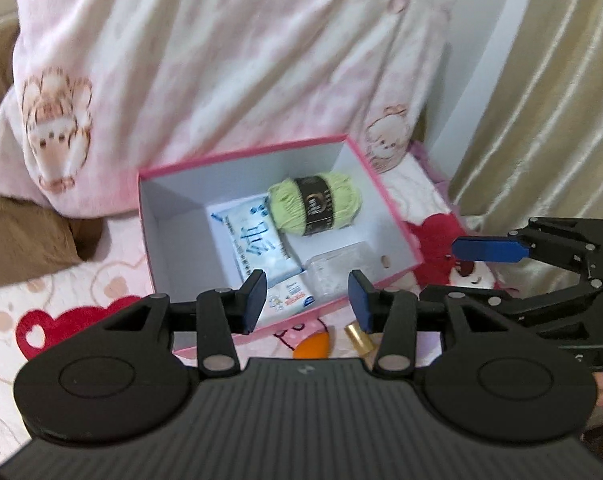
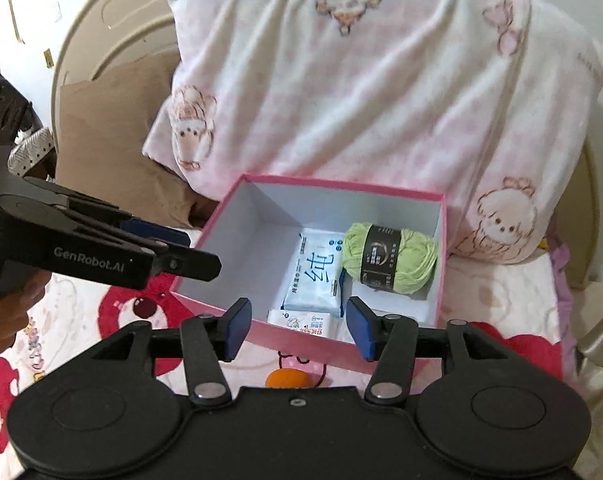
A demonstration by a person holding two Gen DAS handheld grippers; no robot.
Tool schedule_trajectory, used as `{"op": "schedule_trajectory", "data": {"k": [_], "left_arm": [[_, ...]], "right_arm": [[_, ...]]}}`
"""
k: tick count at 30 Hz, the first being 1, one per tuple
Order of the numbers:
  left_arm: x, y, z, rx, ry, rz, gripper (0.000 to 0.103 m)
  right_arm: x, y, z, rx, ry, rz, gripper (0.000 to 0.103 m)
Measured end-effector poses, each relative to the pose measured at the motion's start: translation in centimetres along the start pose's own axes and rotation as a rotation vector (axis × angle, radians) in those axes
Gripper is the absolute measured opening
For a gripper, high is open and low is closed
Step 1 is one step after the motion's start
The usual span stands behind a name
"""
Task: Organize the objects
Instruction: 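Open the left tool to drop the white packet and lift away, then move the left tool to the orange makeup sponge and close on it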
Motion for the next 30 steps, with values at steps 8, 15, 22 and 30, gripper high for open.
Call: {"op": "schedule_trajectory", "data": {"k": [8,15,22,30], "left_arm": [[1.0,-3.0,-4.0,0.032,0.024,0.113,0.046],[4.5,-4.1,-4.8,0.062,0.071,0.112,0.047],[7.6,-4.6,-3.7,0.077,0.111,0.104,0.047],[10.1,-4.1,-2.3,0.093,0.118,0.111,0.047]], "right_arm": [[0.3,1.3,-5.1,-0.023,-0.013,-0.011,0.061],[2.5,2.2,-8.6,-0.042,-0.031,-0.059,0.063],[5.6,3.1,-9.7,-0.077,-0.013,-0.094,0.063],[9.2,4.2,-7.4,-0.145,0.004,-0.120,0.063]]}}
Point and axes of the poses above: each gripper's, at about its wrist camera, not at the fingertips, and z roughly the way its jaws point, y to its left, x to its underside, the point moved 4 cm from there along z, roughly the way its jaws point, and after that the axes turned 13 degrees about -y, right-handed, at the moved point
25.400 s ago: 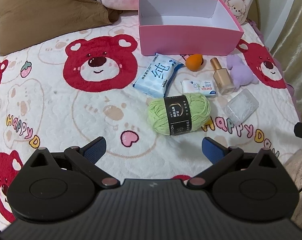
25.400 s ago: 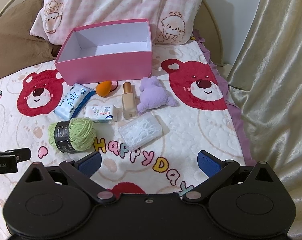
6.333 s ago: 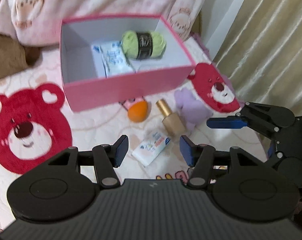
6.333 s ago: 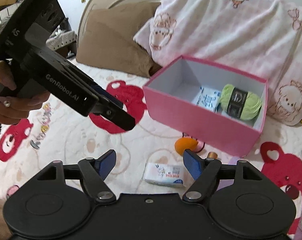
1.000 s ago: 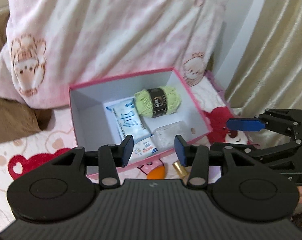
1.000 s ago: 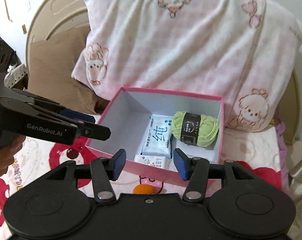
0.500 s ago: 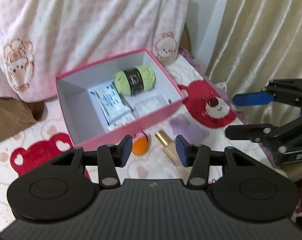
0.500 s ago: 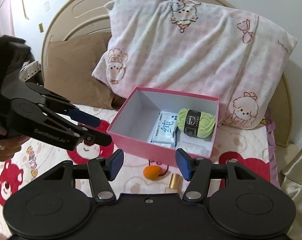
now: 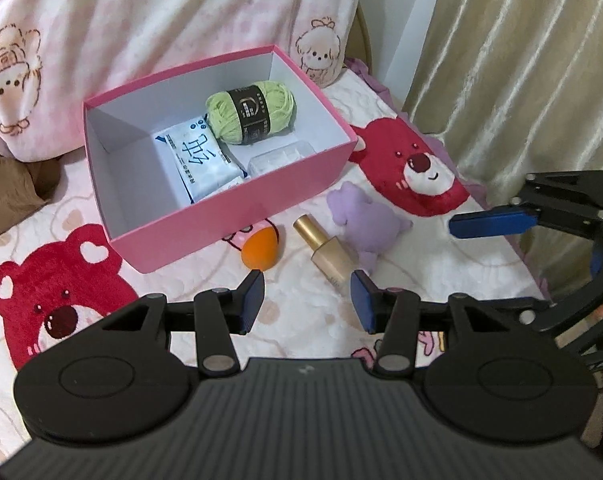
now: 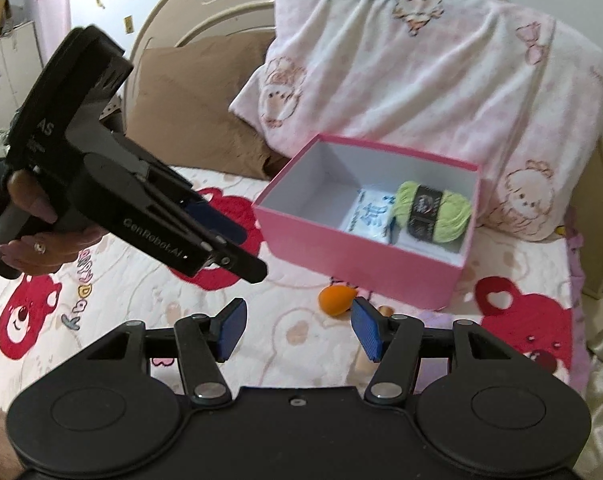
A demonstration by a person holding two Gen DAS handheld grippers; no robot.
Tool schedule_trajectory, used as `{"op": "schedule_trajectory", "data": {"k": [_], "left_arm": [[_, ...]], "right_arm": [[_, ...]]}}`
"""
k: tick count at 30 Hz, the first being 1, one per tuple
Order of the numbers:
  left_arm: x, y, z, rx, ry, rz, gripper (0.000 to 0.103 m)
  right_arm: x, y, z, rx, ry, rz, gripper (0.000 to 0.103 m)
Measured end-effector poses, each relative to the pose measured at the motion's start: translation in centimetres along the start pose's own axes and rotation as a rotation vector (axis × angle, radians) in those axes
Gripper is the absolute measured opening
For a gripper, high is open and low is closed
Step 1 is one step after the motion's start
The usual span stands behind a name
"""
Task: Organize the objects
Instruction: 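Move the left tool to the orange makeup sponge and close on it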
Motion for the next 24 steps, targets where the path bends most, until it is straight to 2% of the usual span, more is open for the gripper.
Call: {"op": "schedule_trajectory", "data": {"k": [5,8,17,21,24], "left_arm": [[1.5,0.8,1.3,-0.003,-0.007,-0.011,0.047],[2.4,1.4,2.3,-0.013,-0.021,-0.016,0.047],[4.5,4.2,6.2,-0.035,-0.033,-0.105,0.047],[4.9,5.0,7.8,-0.028,-0.069,-0.137,0.046],[5.1,5.4,9.2,-0.023,-0.081,-0.152,0.046]], "right_arm": [[1.9,0.3,2.7,0.011,0.003,-0.049,0.073],[2.8,0.1,4.4,0.029,-0.010,-0.088,0.075],[4.7,-0.1,9.4,0.031,-0.018,-0.197,0.078],[5.1,-0.5,12.1,0.024,0.020,-0.210,0.078],[5.8,-1.3,14.6,0.055,0.051,-0.196,0.078]]}}
Point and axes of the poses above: each gripper's, at about its wrist camera, not at the fingertips, and z roughly the way its jaws point, y to its left, x to its underside, the point moved 4 cm from there along z, roughly the way its jaws point, and after that the axes turned 13 degrees about -y, right-handed, at the moved point
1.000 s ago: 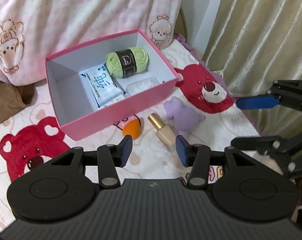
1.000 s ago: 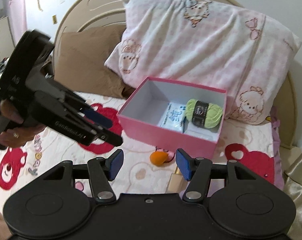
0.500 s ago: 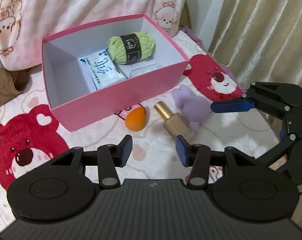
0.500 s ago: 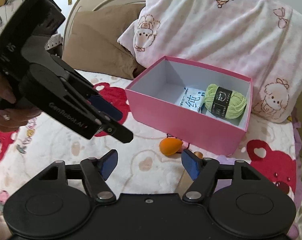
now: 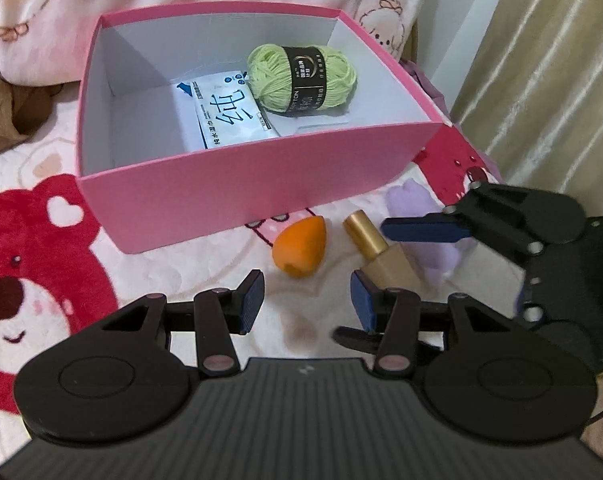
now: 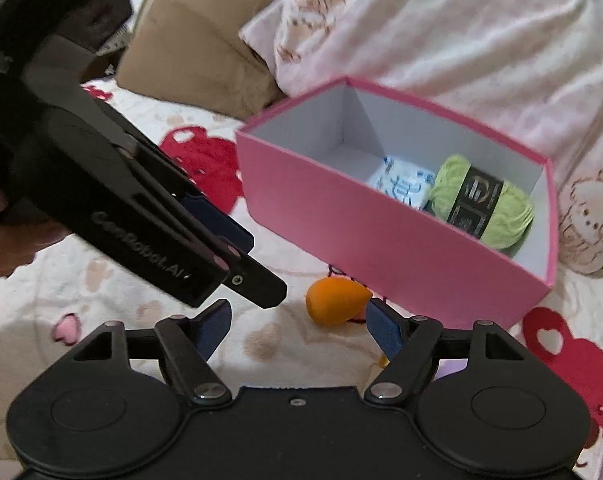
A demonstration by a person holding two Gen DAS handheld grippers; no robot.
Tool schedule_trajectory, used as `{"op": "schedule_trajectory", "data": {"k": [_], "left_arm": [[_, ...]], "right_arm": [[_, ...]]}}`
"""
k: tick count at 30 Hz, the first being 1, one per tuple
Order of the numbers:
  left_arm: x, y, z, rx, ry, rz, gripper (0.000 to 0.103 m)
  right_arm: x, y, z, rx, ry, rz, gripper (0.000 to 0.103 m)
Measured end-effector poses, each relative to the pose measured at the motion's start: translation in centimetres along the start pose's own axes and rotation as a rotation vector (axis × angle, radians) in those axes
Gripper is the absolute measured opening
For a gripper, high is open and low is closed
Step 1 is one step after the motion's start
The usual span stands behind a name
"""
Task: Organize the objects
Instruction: 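Move the left tool to the orange makeup sponge and close on it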
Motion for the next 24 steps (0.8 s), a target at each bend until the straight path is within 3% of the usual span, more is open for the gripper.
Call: {"op": "schedule_trajectory", "data": {"k": [6,17,20,24], "left_arm": [[0.6,0.8,2.8,-0.002,-0.016,0.014,0.045],[1.0,1.4,6.1,0.043,-0.037,-0.068,0.041],[1.0,1.4,6.1,0.058,-0.050,-0.097,0.033],[1.0,0.7,5.3,0.059,-0.048,-0.076,0.031]], "right_arm": [[1.9,-1.1,3.1,0.089,-0.029,0.103,0.078],[3.2,-1.8,5.5,0.080,-0.035,0.132,0.077],[3.6,-2.3,6.0,0.072,-0.035,0.187,0.066],[3.6,-2.6,5.3,0.086,-0.054,0.213,0.052]]}}
Point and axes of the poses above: each gripper's, at about its wrist camera, not at the fingertips, and z roughly the way its jaws point, y to its left, x to its underside, the point moved 4 cm from there along z, roughly the way its jaws point, and after that the axes turned 13 degrees about -y, right-handed, at the moved point
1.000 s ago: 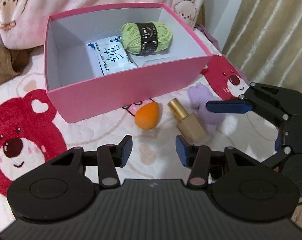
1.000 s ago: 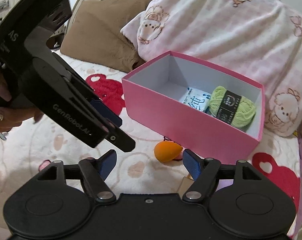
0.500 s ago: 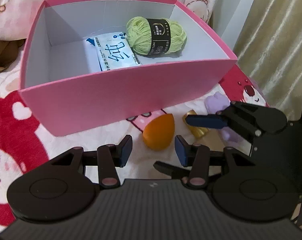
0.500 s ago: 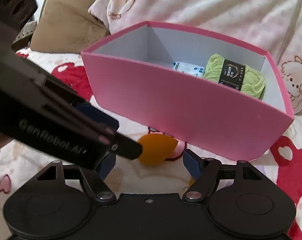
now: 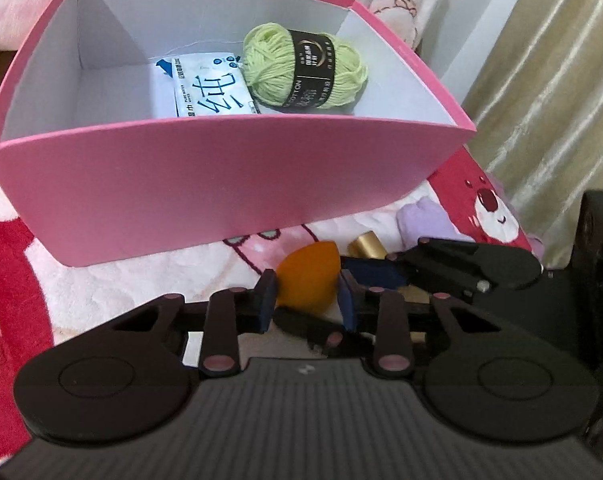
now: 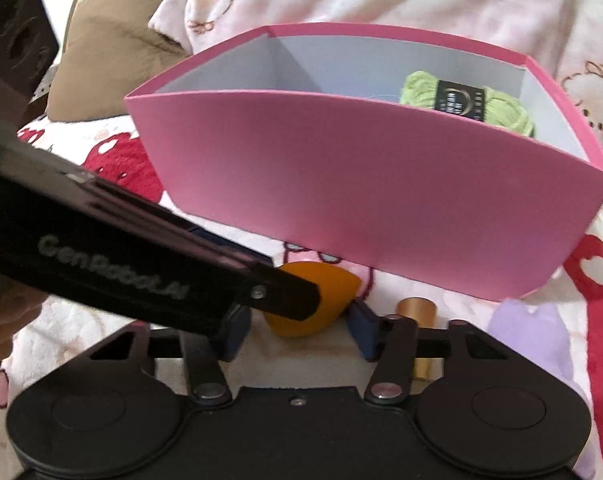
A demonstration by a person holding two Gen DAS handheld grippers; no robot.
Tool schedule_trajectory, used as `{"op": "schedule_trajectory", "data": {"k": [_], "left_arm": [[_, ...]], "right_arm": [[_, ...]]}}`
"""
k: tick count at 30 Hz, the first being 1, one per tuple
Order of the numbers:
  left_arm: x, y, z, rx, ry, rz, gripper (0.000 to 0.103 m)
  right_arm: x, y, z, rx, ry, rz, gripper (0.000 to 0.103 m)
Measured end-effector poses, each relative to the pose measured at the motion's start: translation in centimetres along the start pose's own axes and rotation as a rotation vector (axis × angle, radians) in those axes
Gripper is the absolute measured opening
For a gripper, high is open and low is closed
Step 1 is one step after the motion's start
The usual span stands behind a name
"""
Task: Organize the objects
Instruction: 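Move the left tool to the orange makeup sponge and close on it, then carry the orange sponge with the left tool into the pink box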
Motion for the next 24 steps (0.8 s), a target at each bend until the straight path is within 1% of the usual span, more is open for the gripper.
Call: {"op": "schedule_trajectory", "data": {"k": [6,11,17,20,24], "left_arm": [[0.3,-1.3,-2.2,-0.009,0.002,0.031,0.031],[1.2,-1.7,-4.2,-0.008,0.021,-0.018,0.031],[2.5,-2.2,-6.0,-0.023,0.063,-0.065,0.031],[2.7,-2.4,-7.0,-0.019,0.078,-0.085,0.031],[2.7,-3.3,-8.6,-0.004,0.093,-0.073,0.031]], "right_arm": [[-0.2,1.5,-1.6,-0.021,-0.014,-0.039,0.051],[-0.3,3.1,-3.3,-0.042,0.005,-0.073,0.051],[0.3,5.0,-5.0,-0.053,0.072,-0.116,0.051],[0.3,5.6,-5.9,-0.051,0.093,-0.091,0.051],[0.1,6.4,-7.5,-0.046,0.096,-0.060,0.051]]}}
Point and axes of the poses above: each gripper's, at about its wrist camera, not at the fingertips, and z roughly the way its jaws point, y to its left, x to its underside, the point moved 4 cm from there along z, roughly the way its jaws point, and after that the axes turned 13 degrees about -y, right-handed, at the moved point
